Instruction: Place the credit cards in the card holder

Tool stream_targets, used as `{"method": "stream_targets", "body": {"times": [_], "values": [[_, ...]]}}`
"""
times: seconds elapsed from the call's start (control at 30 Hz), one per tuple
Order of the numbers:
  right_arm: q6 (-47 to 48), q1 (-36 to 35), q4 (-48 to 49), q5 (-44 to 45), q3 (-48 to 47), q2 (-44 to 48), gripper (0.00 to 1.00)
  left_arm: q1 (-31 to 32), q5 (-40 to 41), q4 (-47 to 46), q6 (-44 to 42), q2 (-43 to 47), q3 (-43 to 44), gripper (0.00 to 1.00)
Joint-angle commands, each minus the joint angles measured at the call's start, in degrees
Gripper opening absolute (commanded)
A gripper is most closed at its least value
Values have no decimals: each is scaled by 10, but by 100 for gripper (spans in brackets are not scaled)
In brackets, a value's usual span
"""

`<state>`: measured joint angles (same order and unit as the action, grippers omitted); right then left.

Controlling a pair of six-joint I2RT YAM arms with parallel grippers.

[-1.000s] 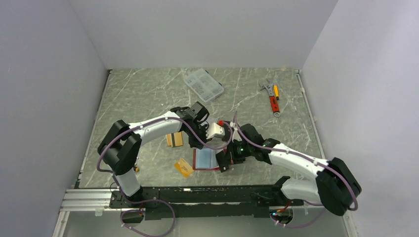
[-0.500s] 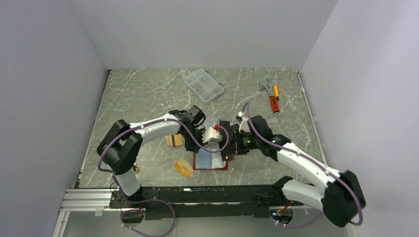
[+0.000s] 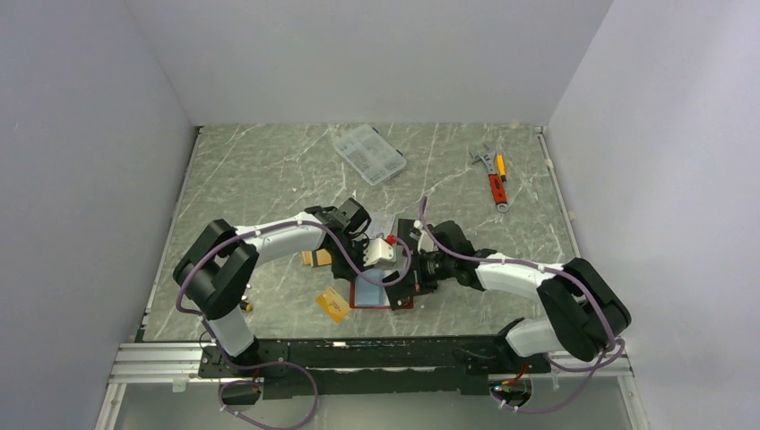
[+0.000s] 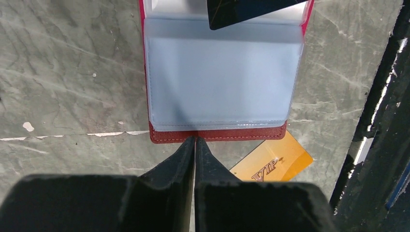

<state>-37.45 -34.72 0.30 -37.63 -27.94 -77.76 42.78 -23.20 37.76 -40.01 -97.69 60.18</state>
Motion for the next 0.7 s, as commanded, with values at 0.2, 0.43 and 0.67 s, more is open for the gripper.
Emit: {"method": "stream_targets", "body": {"times": [0.2, 0.43, 0.67], "values": [[-9, -3, 105, -38, 22, -48, 0, 18, 31, -21, -16, 0, -5, 7], [-16, -2, 145, -54, 30, -80, 0, 23, 61, -25, -18, -12, -11, 5], [-26, -2, 169, -63, 36, -99, 0, 25, 83, -30, -15, -20, -15, 4]]}}
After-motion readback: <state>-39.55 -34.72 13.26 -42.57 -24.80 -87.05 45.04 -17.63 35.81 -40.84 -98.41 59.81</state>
